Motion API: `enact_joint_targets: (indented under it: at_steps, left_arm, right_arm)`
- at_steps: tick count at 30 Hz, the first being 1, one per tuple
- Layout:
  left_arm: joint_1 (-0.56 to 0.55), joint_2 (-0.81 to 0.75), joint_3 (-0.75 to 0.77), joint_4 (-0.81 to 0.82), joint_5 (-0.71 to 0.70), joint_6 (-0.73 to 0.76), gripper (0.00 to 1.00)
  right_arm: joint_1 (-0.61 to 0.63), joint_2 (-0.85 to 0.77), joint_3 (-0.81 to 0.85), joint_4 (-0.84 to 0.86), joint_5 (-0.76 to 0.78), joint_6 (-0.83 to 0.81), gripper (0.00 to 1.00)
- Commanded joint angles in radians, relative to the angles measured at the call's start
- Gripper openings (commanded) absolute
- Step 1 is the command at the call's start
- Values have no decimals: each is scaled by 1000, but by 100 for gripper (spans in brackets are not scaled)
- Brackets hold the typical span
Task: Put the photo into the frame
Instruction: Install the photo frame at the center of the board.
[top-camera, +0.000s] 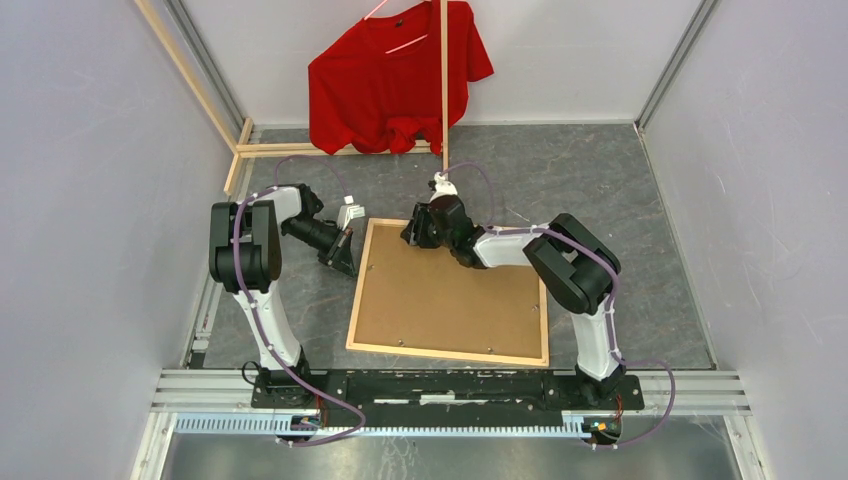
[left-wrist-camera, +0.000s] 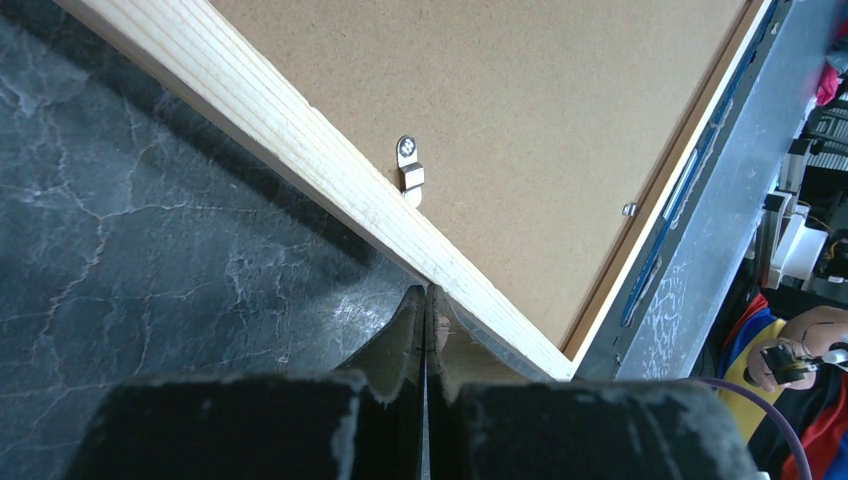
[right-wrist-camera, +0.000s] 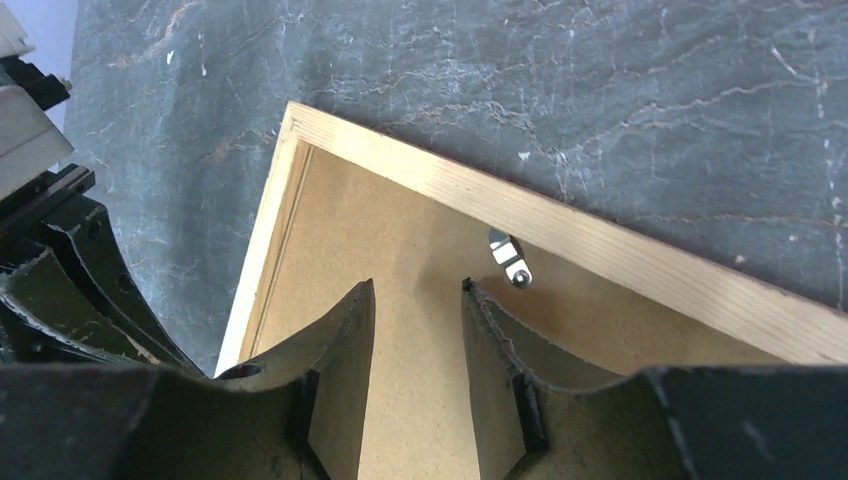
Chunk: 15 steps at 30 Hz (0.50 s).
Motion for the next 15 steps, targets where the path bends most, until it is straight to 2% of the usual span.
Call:
enact_joint_targets:
  at_steps: [1,15]
  left_arm:
    - [3,3,8,-12,28,58,2]
    - [3,-1,-3,-13,31,66,2]
  right_arm:
    - [4,28,61,-1,7,-24,43]
    - [-11,51,106,-58,108,-68,41]
